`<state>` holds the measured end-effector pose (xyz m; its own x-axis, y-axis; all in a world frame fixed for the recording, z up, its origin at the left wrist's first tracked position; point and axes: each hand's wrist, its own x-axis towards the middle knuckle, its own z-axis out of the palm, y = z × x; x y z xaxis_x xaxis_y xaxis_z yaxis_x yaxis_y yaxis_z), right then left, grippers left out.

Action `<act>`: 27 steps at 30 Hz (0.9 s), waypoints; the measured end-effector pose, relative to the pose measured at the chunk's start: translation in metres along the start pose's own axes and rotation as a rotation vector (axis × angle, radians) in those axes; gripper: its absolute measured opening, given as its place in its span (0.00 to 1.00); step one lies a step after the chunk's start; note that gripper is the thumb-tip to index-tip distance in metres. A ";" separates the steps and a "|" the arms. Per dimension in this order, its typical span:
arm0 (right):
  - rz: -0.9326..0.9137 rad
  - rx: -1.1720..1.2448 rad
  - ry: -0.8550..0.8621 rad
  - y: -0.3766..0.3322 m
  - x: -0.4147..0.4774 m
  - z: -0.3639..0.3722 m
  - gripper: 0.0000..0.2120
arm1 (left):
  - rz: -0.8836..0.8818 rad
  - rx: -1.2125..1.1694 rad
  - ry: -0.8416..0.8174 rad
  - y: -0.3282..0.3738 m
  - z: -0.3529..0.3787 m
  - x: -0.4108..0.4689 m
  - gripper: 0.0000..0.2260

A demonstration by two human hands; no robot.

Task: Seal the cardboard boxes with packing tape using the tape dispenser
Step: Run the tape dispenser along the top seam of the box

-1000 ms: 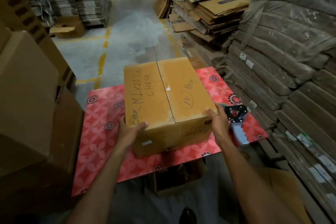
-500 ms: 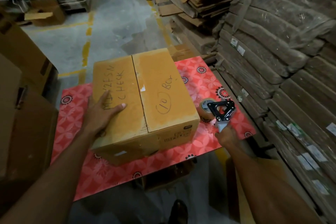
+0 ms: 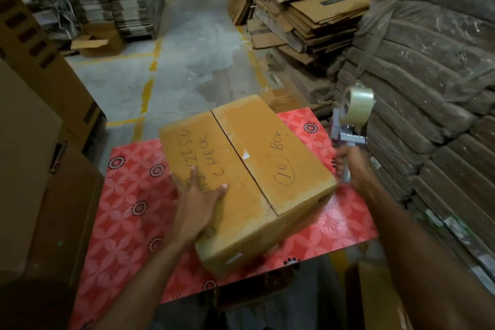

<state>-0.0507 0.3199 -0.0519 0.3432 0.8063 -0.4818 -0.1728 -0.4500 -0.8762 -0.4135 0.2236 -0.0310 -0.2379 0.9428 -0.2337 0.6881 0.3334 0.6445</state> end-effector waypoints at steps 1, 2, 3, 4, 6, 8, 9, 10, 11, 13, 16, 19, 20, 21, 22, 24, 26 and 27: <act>-0.019 0.059 -0.096 -0.018 -0.008 0.006 0.07 | 0.000 0.077 -0.039 0.006 0.000 -0.004 0.45; -0.048 0.090 -0.199 -0.035 -0.018 0.013 0.05 | -0.007 0.188 -0.065 0.011 -0.003 -0.005 0.44; -0.082 0.067 -0.278 -0.048 -0.027 0.020 0.05 | 0.032 0.338 -0.071 0.016 -0.009 -0.005 0.40; -0.122 0.024 -0.341 -0.060 -0.039 0.030 0.05 | 0.101 0.502 -0.060 0.023 -0.019 -0.002 0.36; -0.207 -0.063 -0.427 -0.076 -0.063 0.053 0.05 | 0.281 0.594 0.003 0.035 -0.039 0.020 0.27; -0.285 -0.139 -0.499 -0.084 -0.092 0.084 0.05 | 0.295 0.212 -0.027 0.045 -0.054 0.052 0.23; -0.288 -0.165 -0.528 -0.084 -0.105 0.100 0.05 | 0.214 -0.082 -0.115 0.052 -0.060 0.068 0.23; -0.270 -0.183 -0.553 -0.083 -0.115 0.117 0.05 | 0.082 -0.425 -0.237 0.056 -0.065 0.083 0.24; -0.249 -0.190 -0.581 -0.079 -0.124 0.132 0.04 | -0.074 -0.770 -0.358 0.062 -0.070 0.095 0.26; -0.234 -0.185 -0.630 -0.072 -0.137 0.159 0.04 | -0.272 -1.226 -0.538 0.067 -0.083 0.114 0.28; -0.243 -0.162 -0.658 -0.060 -0.143 0.185 0.04 | -0.334 -1.427 -0.670 0.062 -0.093 0.130 0.19; -0.242 -0.155 -0.655 -0.053 -0.145 0.199 0.06 | -0.404 -1.470 -0.677 0.046 -0.092 0.144 0.09; -0.251 -0.163 -0.637 -0.052 -0.145 0.202 0.07 | -0.417 -1.473 -0.691 0.040 -0.092 0.148 0.07; -0.261 -0.170 -0.620 -0.051 -0.143 0.204 0.08 | -0.423 -1.464 -0.713 0.036 -0.091 0.153 0.06; -0.272 -0.177 -0.607 -0.051 -0.143 0.205 0.08 | -0.419 -1.436 -0.727 0.032 -0.090 0.158 0.06; -0.294 -0.182 -0.590 -0.049 -0.140 0.205 0.09 | -0.351 -1.317 -0.715 0.029 -0.089 0.172 0.07; -0.311 -0.191 -0.574 -0.043 -0.137 0.202 0.10 | -0.190 -1.098 -0.679 0.035 -0.095 0.185 0.09; -0.315 -0.210 -0.551 -0.039 -0.135 0.201 0.11 | -0.107 -0.995 -0.662 0.041 -0.099 0.190 0.10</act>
<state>-0.2762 0.3058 0.0447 -0.1835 0.9646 -0.1894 0.0610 -0.1811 -0.9816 -0.4980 0.4169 0.0229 0.3381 0.8201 -0.4616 -0.2144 0.5448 0.8107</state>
